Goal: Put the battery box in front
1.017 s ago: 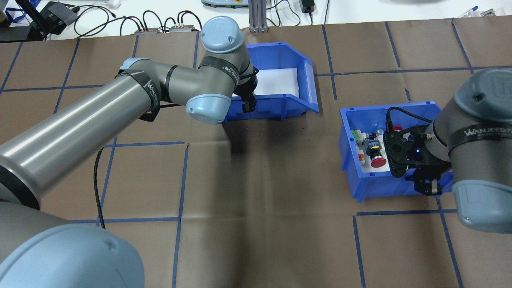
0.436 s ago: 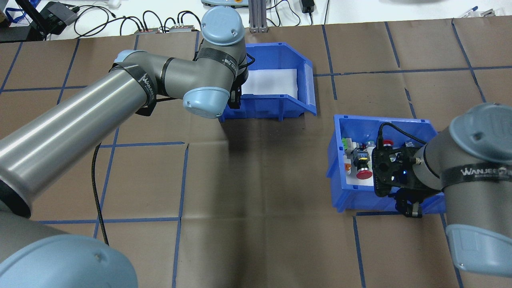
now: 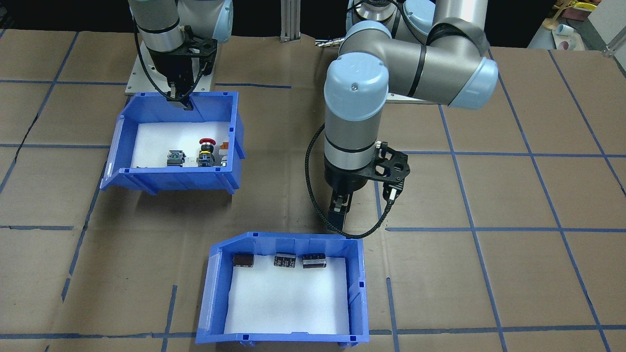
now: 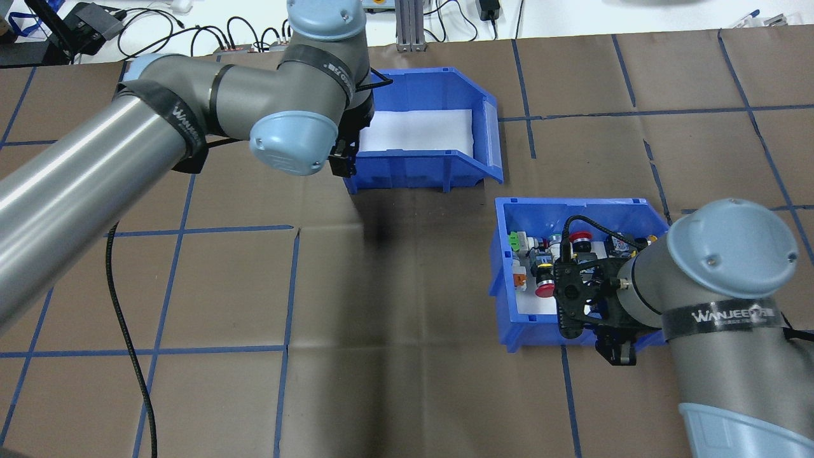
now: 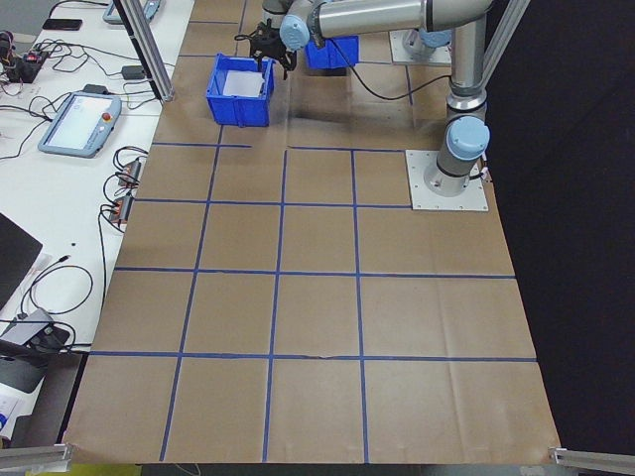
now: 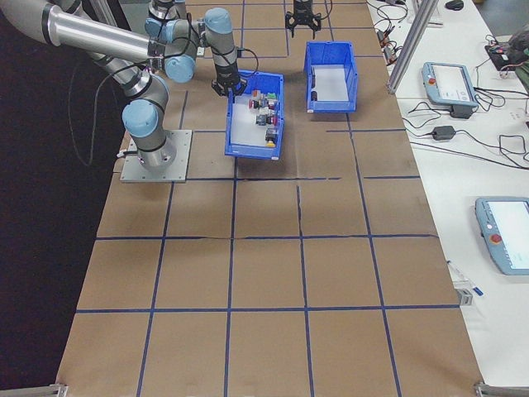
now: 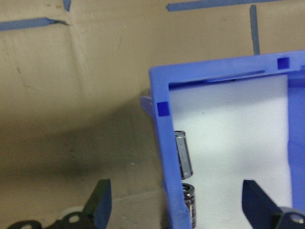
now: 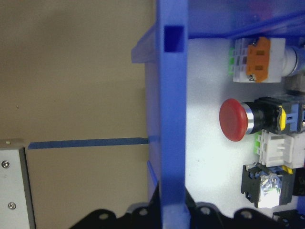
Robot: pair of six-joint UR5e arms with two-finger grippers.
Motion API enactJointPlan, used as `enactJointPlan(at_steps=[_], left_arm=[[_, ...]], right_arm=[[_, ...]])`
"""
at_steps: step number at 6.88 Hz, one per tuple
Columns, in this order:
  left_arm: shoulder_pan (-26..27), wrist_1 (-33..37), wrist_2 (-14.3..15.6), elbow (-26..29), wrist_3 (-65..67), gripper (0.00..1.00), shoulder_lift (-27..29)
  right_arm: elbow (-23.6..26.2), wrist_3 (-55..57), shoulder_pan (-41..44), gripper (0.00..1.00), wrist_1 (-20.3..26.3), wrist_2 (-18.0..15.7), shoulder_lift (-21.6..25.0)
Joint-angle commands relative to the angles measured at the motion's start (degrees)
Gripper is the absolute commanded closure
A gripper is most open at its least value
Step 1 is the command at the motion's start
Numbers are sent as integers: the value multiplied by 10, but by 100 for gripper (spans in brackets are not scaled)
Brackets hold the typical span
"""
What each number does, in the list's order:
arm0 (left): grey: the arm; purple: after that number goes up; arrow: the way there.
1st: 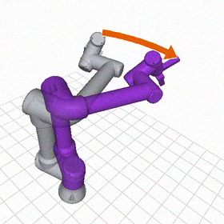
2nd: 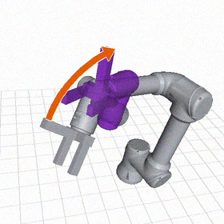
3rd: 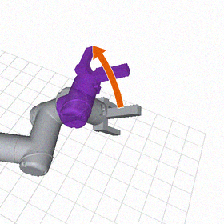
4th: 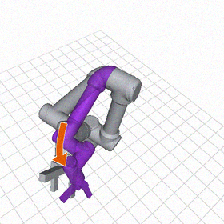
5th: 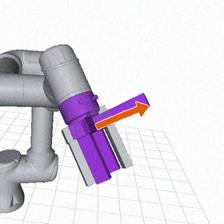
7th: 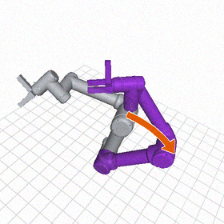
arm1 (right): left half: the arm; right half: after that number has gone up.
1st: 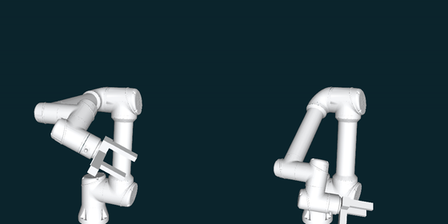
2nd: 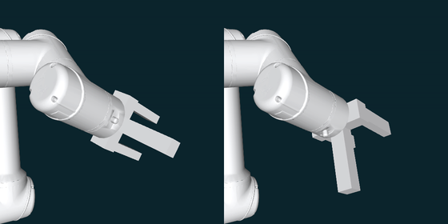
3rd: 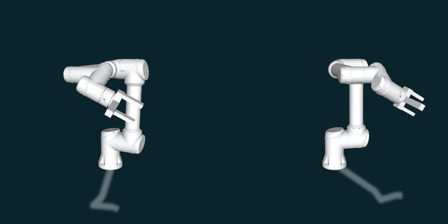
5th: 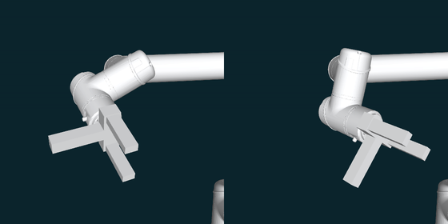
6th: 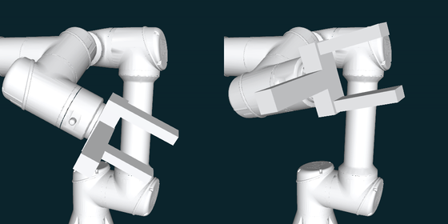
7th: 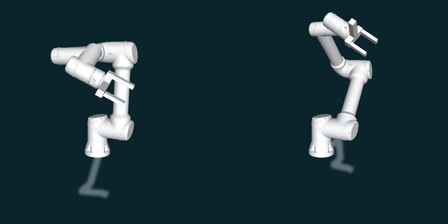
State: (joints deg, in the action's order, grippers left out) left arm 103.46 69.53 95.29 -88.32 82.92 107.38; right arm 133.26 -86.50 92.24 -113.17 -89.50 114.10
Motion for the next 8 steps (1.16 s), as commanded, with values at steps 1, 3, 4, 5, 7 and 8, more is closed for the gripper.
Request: enactJointPlan(at_steps=[1, 3, 4, 5, 7, 8], left_arm=[[-41, 73, -1, -11, -147, 2, -68], [-91, 171, -1, -12, -294, 2, -120], [-108, 191, -2, -12, -386, 2, -133], [-108, 198, -3, -14, -501, 2, -160], [-107, 214, -11, -44, -701, 2, -219], [-108, 215, -66, -53, -793, 2, -240]], right_arm=[[-2, 49, 69, 92, -51, -8, -38], [-24, 99, 123, 92, -67, -9, -70], [-43, 127, 152, 92, -66, -18, -91], [-50, 160, 186, 92, -71, -29, -114], [-76, 219, 241, 92, -88, -38, -160], [-91, 238, 269, 92, -88, -57, -188]])
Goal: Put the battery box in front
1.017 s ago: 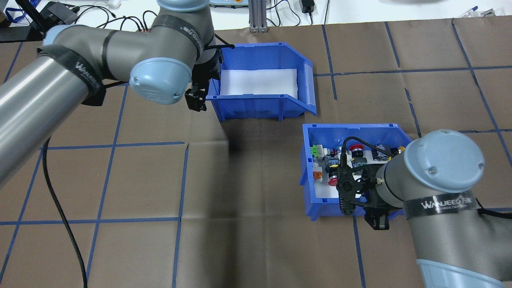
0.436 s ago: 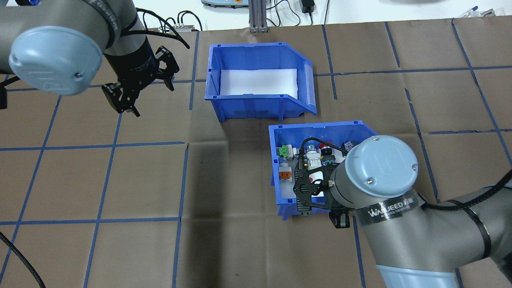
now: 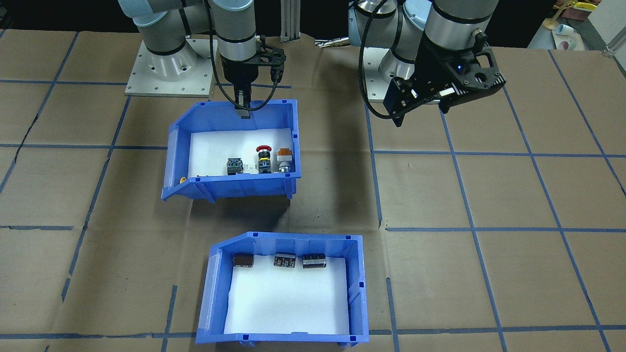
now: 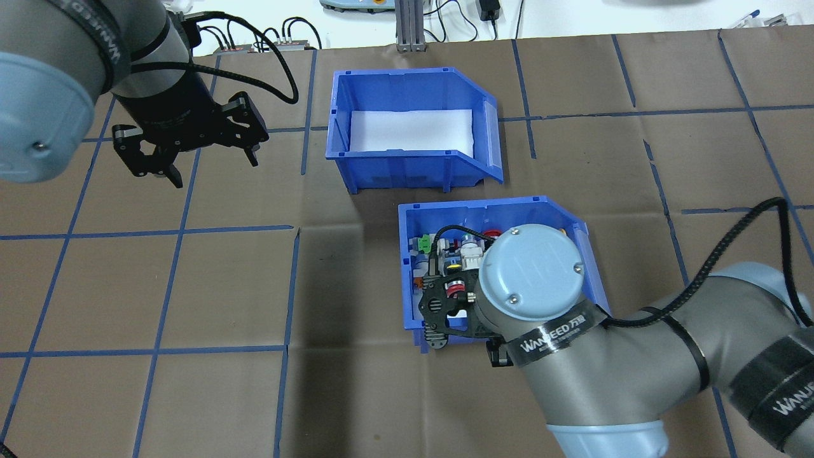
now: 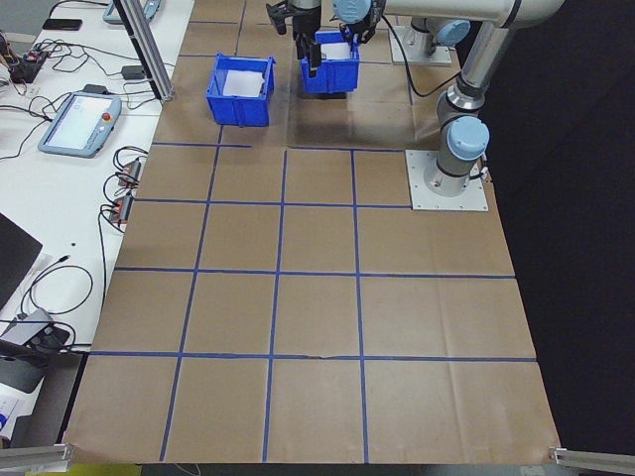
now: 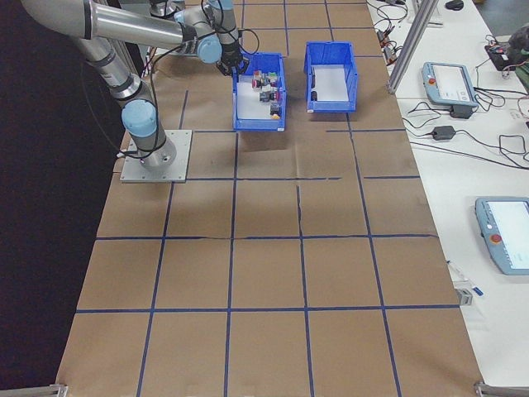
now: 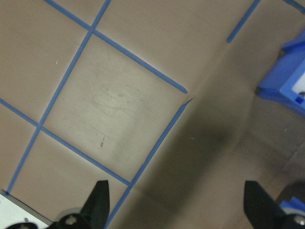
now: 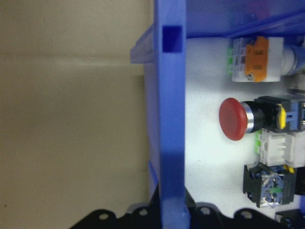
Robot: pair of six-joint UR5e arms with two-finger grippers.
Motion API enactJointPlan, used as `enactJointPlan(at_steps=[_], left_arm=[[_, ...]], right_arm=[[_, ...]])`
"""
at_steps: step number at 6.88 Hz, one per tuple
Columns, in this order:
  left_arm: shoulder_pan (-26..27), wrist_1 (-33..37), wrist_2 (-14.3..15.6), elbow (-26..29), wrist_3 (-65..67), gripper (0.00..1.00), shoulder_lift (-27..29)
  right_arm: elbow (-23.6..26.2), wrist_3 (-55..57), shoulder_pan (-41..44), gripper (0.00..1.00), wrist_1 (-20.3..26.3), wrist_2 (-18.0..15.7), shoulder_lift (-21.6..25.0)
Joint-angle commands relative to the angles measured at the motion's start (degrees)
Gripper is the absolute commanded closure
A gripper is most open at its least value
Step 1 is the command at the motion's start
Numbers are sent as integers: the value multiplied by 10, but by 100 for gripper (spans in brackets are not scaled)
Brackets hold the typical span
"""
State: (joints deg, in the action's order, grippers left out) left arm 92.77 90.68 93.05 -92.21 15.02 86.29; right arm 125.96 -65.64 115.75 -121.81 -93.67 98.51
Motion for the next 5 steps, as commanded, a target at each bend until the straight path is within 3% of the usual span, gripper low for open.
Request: enactJointPlan(at_steps=[1, 4, 5], left_arm=[[1, 5, -53, -14, -194, 1, -31], [-1, 27, -48, 3, -233, 1, -45], [0, 34, -50, 4, -233, 1, -42]], right_arm=[[-18, 46, 50, 92, -4, -20, -51], [-18, 76, 79, 91, -46, -20, -80], [-18, 75, 81, 61, -48, -20, -86]])
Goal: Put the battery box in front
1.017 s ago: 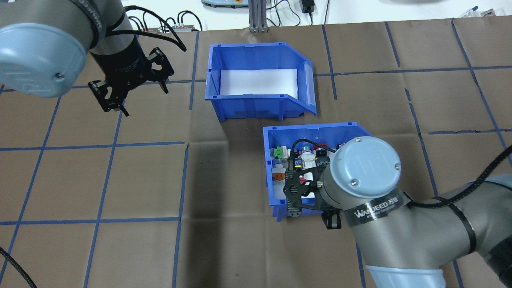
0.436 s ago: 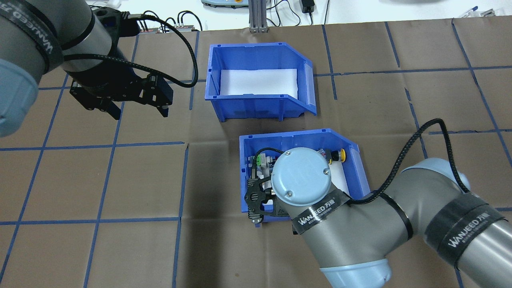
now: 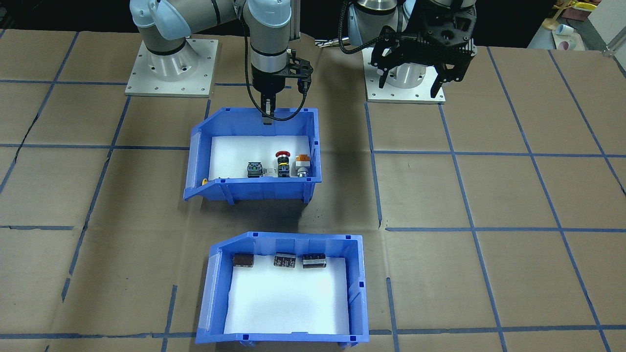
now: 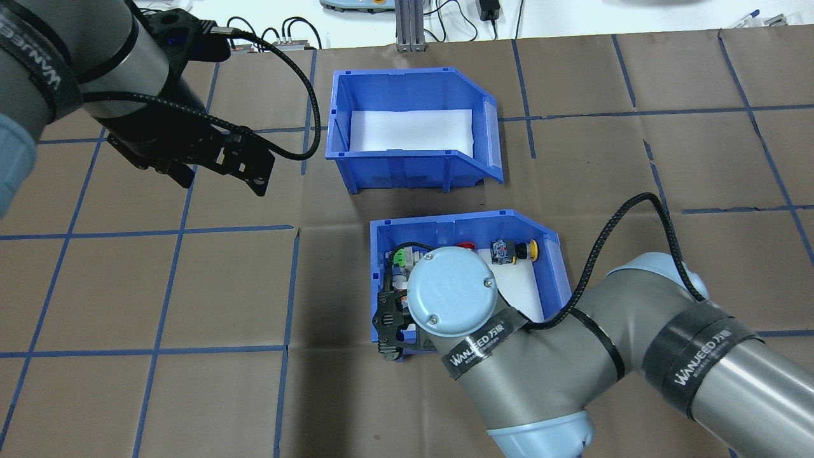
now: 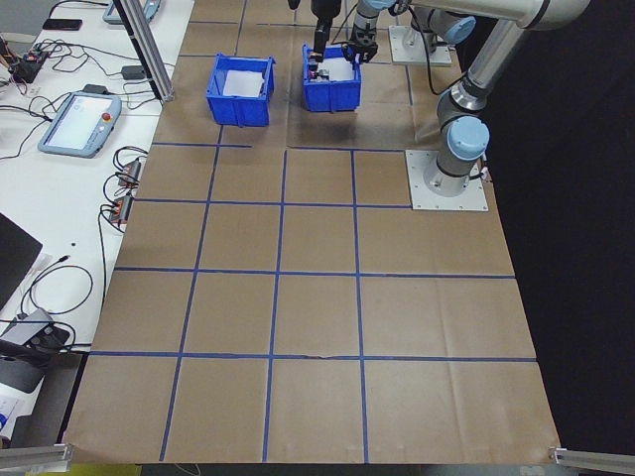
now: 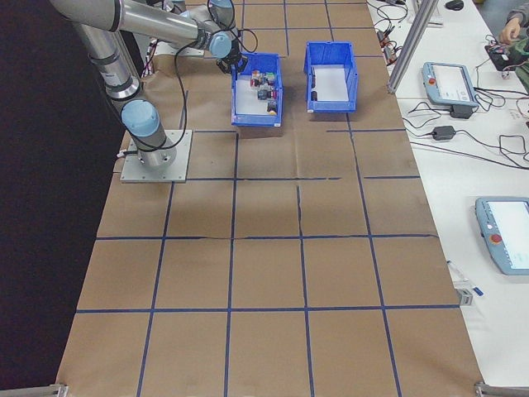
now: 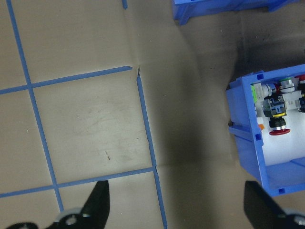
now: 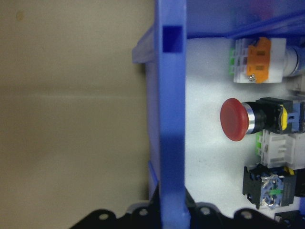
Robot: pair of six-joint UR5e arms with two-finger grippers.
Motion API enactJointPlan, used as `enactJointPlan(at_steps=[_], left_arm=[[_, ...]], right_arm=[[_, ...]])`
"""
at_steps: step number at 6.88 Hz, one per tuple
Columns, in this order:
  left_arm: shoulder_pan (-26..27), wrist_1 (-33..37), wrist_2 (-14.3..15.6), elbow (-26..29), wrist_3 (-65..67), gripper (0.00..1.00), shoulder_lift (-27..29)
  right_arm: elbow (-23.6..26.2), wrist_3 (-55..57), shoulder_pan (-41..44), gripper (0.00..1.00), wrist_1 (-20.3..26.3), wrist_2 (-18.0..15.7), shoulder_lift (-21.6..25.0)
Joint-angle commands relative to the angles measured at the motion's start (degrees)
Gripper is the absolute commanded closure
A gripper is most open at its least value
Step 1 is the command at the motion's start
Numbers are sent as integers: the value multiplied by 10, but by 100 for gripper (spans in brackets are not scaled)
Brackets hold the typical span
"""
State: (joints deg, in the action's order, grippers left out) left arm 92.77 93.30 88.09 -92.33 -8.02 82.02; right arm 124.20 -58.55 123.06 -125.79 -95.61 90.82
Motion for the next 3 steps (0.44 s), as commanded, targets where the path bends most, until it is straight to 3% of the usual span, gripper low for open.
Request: enactJointPlan(at_steps=[1, 3], left_arm=[[-2, 7, 3, -11, -3, 1, -5], [-14, 0, -2, -14, -2, 1, -2]], right_arm=[[-1, 4, 7, 5, -19, 0, -12], [-4, 5, 2, 0, -14, -11, 6]])
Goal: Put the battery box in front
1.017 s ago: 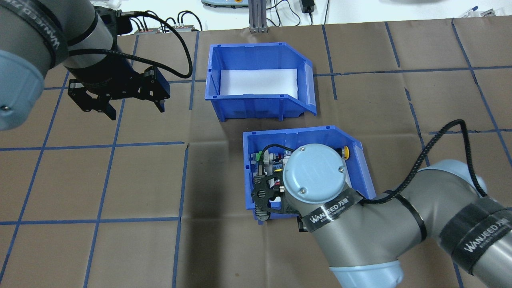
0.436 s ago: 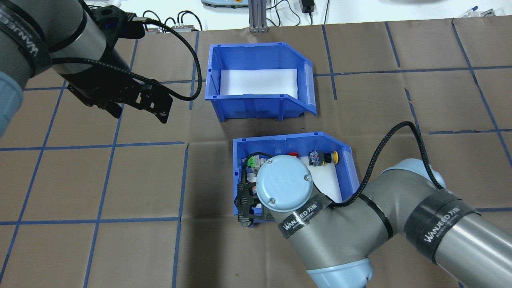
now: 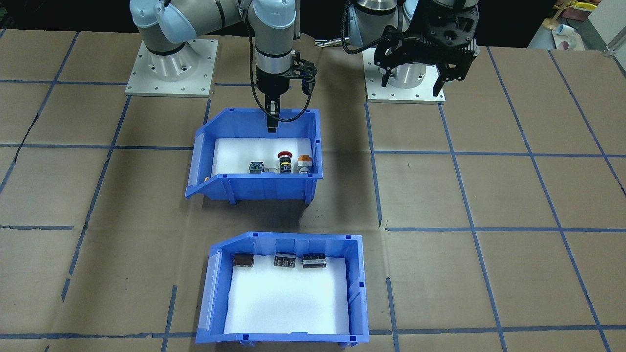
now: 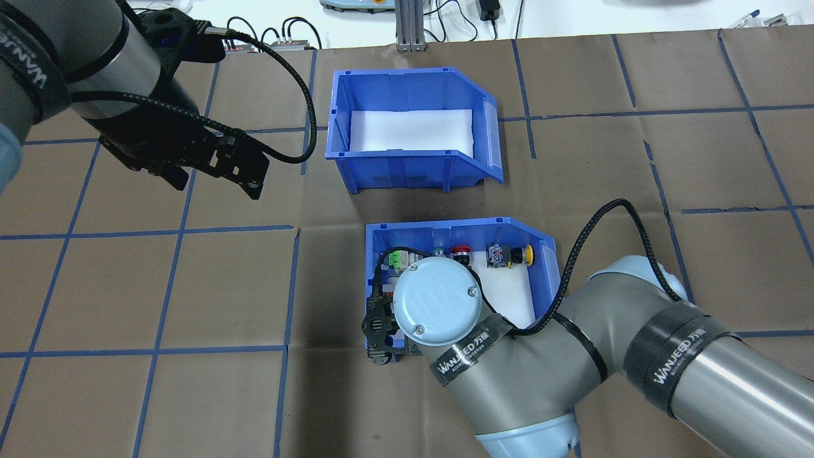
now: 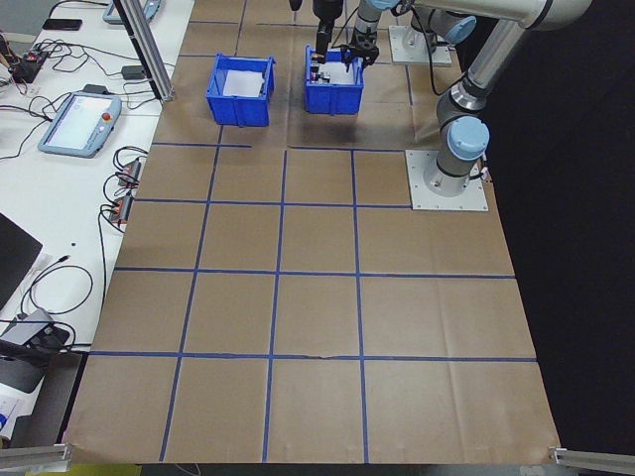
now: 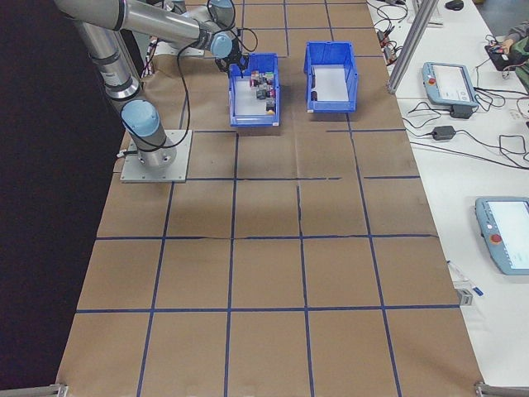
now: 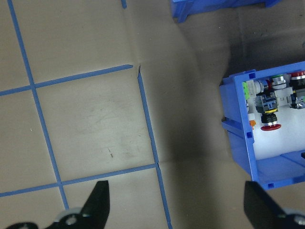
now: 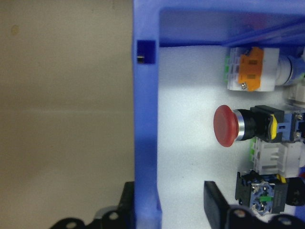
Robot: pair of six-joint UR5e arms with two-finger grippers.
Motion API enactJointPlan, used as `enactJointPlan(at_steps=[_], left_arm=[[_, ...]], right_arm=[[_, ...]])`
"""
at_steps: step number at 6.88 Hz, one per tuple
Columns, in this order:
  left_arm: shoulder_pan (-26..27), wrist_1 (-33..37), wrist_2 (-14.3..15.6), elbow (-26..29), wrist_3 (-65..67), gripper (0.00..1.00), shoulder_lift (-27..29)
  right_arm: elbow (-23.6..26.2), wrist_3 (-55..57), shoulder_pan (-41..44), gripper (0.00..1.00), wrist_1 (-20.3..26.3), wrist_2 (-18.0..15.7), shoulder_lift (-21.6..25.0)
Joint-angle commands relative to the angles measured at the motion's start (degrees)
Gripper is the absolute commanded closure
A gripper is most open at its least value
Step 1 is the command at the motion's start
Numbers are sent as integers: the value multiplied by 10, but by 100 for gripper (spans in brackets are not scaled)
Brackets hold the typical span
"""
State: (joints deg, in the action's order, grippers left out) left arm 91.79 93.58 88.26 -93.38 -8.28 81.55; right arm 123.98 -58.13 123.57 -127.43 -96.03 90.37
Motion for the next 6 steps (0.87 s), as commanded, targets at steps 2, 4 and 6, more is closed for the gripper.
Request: enactJointPlan(at_steps=[2, 4, 6], left_arm=[[-4, -25, -1, -2, 1, 1, 4], [-4, -29, 0, -3, 1, 1, 6], [-4, -28, 0, -3, 2, 1, 0]], right_arm=[[-22, -1, -35, 0, 53, -21, 58], [-75, -2, -121, 0, 139, -14, 66], [-102, -1, -189, 0, 155, -14, 66]])
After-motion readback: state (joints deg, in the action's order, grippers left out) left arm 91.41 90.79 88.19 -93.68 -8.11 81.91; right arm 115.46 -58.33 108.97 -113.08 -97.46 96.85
